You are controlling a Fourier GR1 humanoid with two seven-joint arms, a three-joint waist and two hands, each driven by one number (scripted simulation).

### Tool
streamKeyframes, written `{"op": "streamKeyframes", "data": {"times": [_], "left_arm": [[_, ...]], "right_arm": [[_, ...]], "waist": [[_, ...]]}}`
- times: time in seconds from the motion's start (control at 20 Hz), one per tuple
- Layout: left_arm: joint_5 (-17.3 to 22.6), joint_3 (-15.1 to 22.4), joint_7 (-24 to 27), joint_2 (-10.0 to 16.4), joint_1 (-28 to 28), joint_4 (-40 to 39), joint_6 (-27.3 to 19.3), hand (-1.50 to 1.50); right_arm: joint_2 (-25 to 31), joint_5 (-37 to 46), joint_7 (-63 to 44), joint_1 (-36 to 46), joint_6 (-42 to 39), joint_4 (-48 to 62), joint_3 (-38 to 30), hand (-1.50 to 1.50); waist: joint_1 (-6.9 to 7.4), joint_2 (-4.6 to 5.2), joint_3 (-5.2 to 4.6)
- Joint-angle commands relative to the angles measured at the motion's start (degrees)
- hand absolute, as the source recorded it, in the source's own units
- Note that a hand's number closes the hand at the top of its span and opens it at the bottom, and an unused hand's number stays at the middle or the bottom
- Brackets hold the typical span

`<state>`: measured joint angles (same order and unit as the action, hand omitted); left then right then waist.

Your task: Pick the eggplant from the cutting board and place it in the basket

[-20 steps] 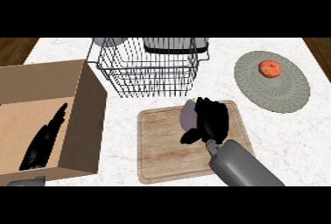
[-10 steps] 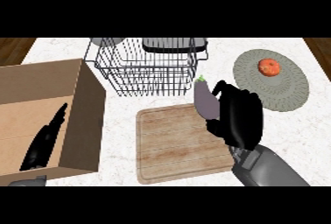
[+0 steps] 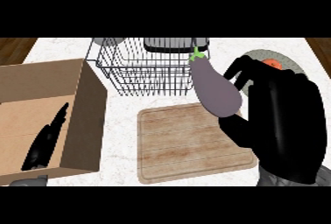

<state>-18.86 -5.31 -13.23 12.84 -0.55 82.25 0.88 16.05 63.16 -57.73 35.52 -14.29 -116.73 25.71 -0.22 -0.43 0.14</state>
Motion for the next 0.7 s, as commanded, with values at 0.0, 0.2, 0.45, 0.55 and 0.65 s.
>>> {"op": "streamKeyframes", "data": {"times": [0.0,0.2,0.45,0.55,0.65], "left_arm": [[0.56,0.24,-1.39,0.43,1.52,2.31,1.66,0.00],[-0.01,-1.08,-1.26,0.56,-3.73,-3.20,1.00,0.00],[-0.46,0.64,-0.30,-1.68,0.42,-0.57,0.55,0.00],[-0.10,0.48,-1.12,-0.11,1.87,2.97,2.37,0.00],[0.42,-1.09,0.35,0.45,-0.79,-1.53,2.30,0.00]], "right_arm": [[-6.54,-3.50,-8.57,6.89,-11.82,-6.42,-2.35,1.50],[-10.65,-6.93,-6.40,12.42,-13.09,-1.54,-8.12,1.50],[-15.60,-6.26,-5.93,17.95,-11.76,7.97,-10.86,1.50],[-15.90,-8.10,-6.44,25.00,-12.02,12.03,-14.20,1.50],[-15.95,-9.53,-9.32,25.50,-7.02,15.42,-10.54,1.50]], "waist": [[0.31,0.01,-0.21],[0.06,0.31,-0.21],[0.58,0.34,-0.20],[1.08,0.26,-0.20],[1.04,0.41,-0.24]]}}
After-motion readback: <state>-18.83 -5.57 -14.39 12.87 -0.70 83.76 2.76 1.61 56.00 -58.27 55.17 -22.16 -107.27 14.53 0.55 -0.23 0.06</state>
